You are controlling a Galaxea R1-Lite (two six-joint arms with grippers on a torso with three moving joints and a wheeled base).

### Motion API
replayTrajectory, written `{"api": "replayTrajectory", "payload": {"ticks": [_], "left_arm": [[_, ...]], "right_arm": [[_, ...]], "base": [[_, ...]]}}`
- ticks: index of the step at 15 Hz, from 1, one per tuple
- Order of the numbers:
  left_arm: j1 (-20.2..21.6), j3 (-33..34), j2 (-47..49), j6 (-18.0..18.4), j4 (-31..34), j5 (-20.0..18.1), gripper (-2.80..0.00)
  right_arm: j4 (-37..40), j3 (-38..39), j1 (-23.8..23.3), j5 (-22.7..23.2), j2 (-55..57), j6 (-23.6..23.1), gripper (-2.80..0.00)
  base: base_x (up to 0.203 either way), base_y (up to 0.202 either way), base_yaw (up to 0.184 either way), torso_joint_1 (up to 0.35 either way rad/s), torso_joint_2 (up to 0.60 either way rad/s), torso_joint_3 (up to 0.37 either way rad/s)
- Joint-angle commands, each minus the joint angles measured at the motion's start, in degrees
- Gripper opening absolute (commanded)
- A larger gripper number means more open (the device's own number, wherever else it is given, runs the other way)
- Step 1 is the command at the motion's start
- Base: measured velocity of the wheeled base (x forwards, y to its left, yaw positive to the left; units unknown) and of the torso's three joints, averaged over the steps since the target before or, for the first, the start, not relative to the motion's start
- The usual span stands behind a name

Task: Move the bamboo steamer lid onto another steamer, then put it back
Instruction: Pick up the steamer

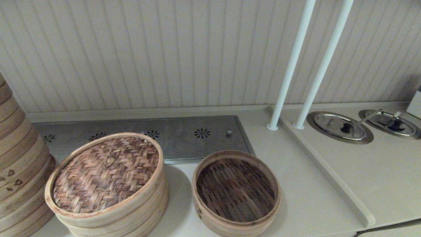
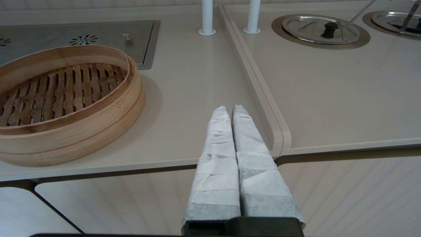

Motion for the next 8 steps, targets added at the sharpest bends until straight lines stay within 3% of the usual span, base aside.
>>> {"api": "replayTrajectory", "payload": {"ticks": [1,8], "left_arm": [[0.0,0.0,0.0,0.0,-0.1,0.0,-2.80],[0.0,-0.2,0.0,0.2,0.1,-0.1,-2.80]], "right_arm": [[0.0,0.2,0.0,0.0,0.1,0.0,-2.80],[0.0,0.2,0.0,0.0,0.1,0.0,-2.80]], "base": [[0.000,0.000,0.000,0.000,0.00,0.000],[0.000,0.000,0.000,0.000,0.00,0.000]]}}
